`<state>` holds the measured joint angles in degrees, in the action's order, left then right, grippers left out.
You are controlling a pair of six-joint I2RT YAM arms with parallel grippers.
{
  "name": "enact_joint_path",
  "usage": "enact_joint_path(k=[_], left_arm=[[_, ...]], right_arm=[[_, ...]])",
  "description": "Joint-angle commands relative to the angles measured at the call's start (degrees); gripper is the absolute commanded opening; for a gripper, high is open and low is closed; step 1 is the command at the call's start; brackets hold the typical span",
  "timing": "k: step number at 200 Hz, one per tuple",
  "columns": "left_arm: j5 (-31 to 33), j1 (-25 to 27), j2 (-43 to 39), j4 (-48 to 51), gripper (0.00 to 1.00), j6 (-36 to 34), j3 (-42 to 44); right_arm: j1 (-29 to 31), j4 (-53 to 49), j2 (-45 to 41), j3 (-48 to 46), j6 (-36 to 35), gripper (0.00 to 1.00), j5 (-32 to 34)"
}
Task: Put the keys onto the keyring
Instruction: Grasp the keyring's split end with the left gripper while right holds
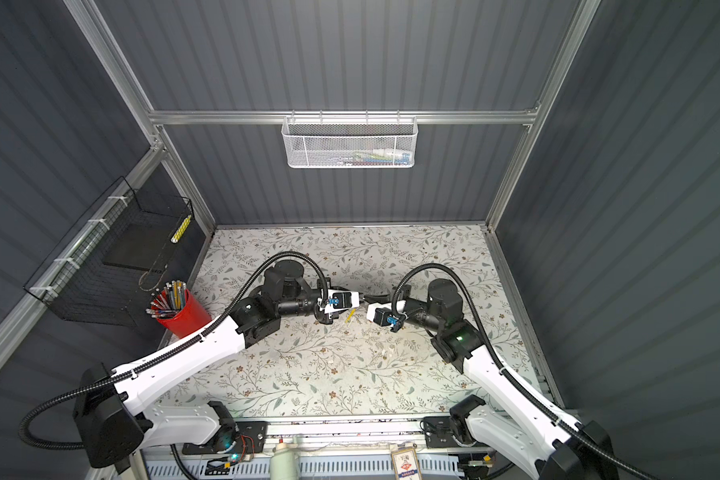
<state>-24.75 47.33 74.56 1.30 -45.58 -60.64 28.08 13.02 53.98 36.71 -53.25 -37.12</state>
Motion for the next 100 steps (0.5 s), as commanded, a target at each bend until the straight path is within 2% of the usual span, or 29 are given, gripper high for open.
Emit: enact_joint_path(k=[1, 26, 64, 100], left_arm=[[1.6, 0.4, 0.6, 2.6, 0.23, -1.7, -2.4], [3.4, 0.4, 0.8, 2.7, 0.25, -1.4, -2.4], [3.4, 0.5, 1.3, 2.7, 0.2, -0.5, -2.6], [2.7, 0.4, 1.6, 3.0, 0.12, -0.5, -3.0]], right_arm=[[0.3, -0.3, -0.7, 0.5, -0.5, 0.03, 0.3], [0.3, -0.2, -0.8, 0.4, -0.5, 0.03, 0.2], [0.2, -0.3, -0.8, 0.6, -0.4, 0.03, 0.0], [0.3, -0.9, -0.8, 1.1, -0.5, 0.04, -0.3]])
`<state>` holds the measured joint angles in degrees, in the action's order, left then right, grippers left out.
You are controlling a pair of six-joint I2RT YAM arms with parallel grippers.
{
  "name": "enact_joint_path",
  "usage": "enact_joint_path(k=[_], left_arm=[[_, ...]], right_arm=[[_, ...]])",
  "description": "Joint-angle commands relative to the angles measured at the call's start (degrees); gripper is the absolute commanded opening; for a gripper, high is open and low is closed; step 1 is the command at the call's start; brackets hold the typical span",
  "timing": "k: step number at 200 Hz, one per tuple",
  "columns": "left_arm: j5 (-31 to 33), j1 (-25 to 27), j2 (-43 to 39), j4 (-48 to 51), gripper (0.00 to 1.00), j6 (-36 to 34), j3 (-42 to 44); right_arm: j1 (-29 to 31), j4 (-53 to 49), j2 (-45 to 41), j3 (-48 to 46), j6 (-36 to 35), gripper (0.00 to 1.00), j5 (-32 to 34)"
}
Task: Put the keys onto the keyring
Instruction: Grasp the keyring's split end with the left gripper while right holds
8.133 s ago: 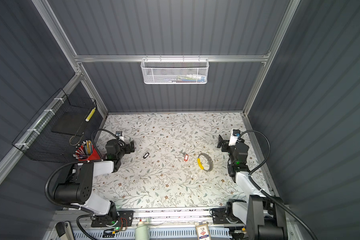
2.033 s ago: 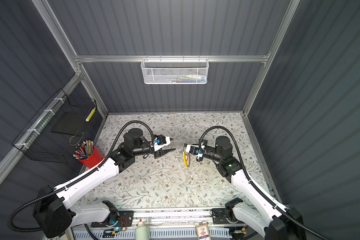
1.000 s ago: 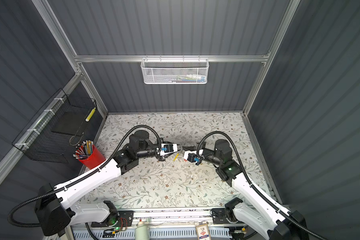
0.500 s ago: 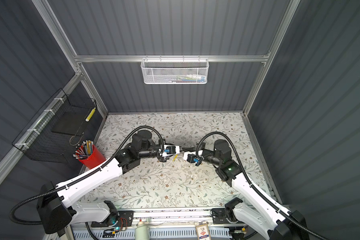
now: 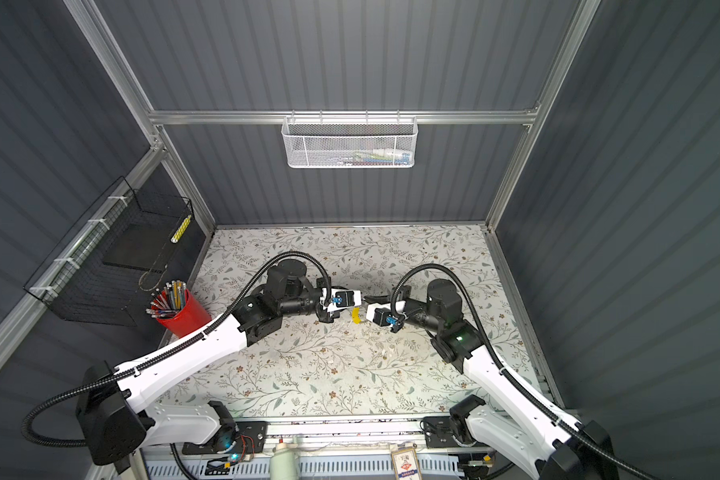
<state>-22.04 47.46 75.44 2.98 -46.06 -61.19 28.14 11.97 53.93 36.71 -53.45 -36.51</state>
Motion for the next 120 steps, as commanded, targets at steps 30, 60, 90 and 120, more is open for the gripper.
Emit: enact_joint_path(k=[30, 60, 90, 120], left_arm=[[-1.7, 0.3, 0.6, 0.8, 0.0, 0.0, -2.3], [-3.6, 0.3, 0.0, -0.7, 0.0, -0.3, -1.0], [-4.6, 0.2, -0.9, -2.4, 0.0, 0.3, 0.3], [-8.5, -0.4, -0.9, -4.1, 0.0, 1.9, 1.0]], right_arm=[[0.2, 0.1, -0.7, 1.3, 0.1, 0.06, -1.0], [0.2, -0.6, -0.9, 1.5, 2.5, 0.18, -0.1], [-0.5, -2.9, -2.6, 0.5, 3.2, 0.35, 1.5], [-2.5, -0.2, -5.3, -2.3, 8.2, 0.38, 1.1]])
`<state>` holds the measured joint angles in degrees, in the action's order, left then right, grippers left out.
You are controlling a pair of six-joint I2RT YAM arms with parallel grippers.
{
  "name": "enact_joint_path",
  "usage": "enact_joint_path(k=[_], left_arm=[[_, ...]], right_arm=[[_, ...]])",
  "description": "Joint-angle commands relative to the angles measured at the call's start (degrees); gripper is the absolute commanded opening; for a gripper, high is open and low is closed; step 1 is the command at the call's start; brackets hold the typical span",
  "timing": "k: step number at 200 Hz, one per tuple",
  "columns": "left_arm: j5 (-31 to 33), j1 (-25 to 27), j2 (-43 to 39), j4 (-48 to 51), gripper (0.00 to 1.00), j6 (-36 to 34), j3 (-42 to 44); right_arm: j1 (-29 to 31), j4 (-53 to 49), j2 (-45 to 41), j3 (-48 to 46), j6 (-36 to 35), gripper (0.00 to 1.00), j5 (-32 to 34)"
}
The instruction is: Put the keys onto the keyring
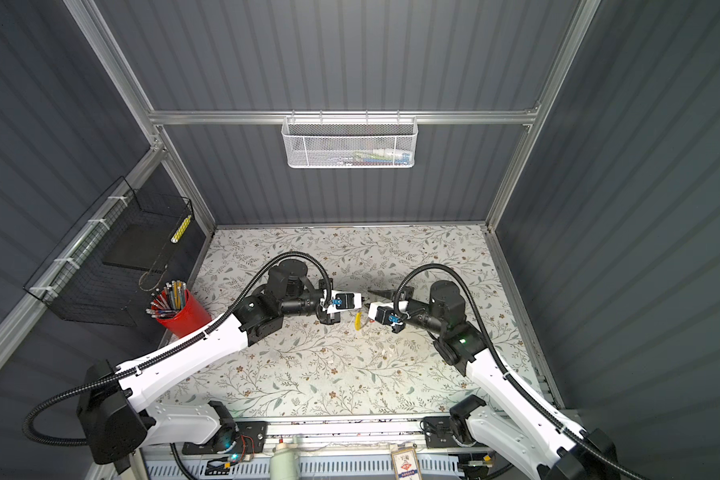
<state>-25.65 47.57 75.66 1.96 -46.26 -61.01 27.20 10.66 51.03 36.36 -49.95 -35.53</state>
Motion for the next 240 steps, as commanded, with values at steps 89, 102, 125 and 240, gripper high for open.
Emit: enact_joint_path(k=[89, 102, 125, 240], left_arm=[[-19.3, -6.4, 0.4, -13.3, 0.0, 13.8, 2.6], [-19.2, -6.4, 0.6, -13.1, 0.0, 13.5, 2.3], [-18.3, -6.5, 0.8, -10.6, 0.0, 11.1, 1.3], [-19.6, -6.4, 0.8, -13.7, 0.0, 12.3, 2.2]], right_arm=[[-5.8, 5.1, -6.8, -5.9, 18.8, 0.32, -7.7], [-5.8, 5.6, -6.1, -5.2, 19.6, 0.3, -8.5], [-5.8, 4.1, -4.7, -3.4, 18.4, 0.28, -8.1], [-5.8, 11.9, -0.1, -1.2, 26.6, 0.19, -14.4]])
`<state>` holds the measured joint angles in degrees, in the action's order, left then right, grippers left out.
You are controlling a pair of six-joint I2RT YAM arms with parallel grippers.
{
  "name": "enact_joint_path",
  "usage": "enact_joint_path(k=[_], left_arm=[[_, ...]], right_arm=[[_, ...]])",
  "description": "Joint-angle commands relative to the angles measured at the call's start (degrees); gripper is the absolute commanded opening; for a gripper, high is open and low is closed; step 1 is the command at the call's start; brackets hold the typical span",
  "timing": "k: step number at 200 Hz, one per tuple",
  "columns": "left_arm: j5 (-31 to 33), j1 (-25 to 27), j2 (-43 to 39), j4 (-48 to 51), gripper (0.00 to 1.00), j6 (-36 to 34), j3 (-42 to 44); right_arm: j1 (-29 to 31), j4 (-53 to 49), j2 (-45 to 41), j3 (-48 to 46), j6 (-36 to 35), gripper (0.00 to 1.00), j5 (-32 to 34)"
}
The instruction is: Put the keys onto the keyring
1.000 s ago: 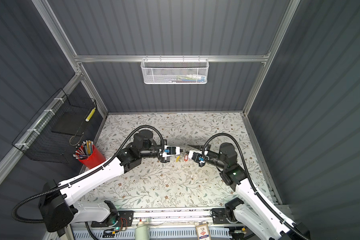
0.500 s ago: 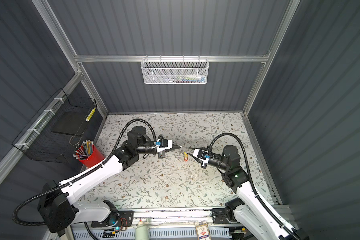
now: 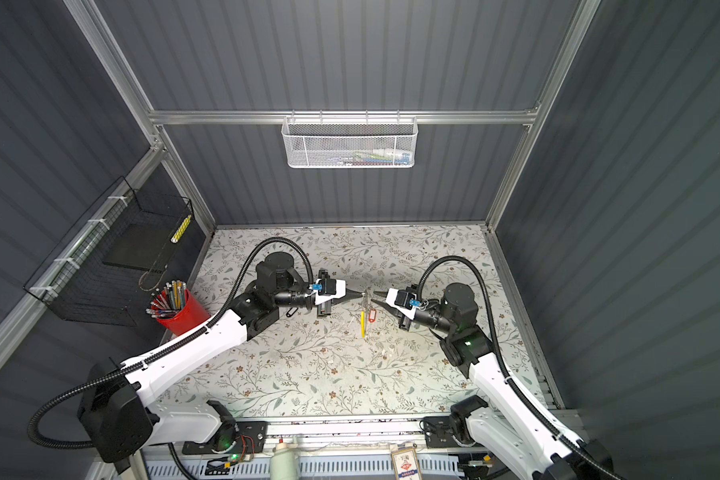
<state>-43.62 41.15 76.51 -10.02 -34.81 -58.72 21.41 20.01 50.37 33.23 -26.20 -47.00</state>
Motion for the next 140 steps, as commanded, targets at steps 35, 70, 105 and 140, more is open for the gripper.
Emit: enact_joint_path(k=[35, 70, 105, 140], left_arm=[[-1.9, 0.0, 0.0, -2.1, 0.0, 0.9, -0.1], [-2.1, -0.1, -0.1, -2.3, 0.0, 0.9, -0.2], [-2.7, 0.0, -0.1, -2.8, 0.0, 1.2, -0.1], [-2.7, 0.0, -0.2, -2.9, 0.0, 1.1, -0.2]], right_arm=[[0.0, 3.9, 2.1, 2.7, 4.6, 0.19, -4.6], [0.1, 5.0, 3.4, 3.0, 6.0, 0.17, -5.7], [0.5, 5.1, 4.6, 3.6, 6.8, 0.16, -6.3], [0.6, 5.1, 5.4, 3.9, 7.1, 0.15, -7.0]])
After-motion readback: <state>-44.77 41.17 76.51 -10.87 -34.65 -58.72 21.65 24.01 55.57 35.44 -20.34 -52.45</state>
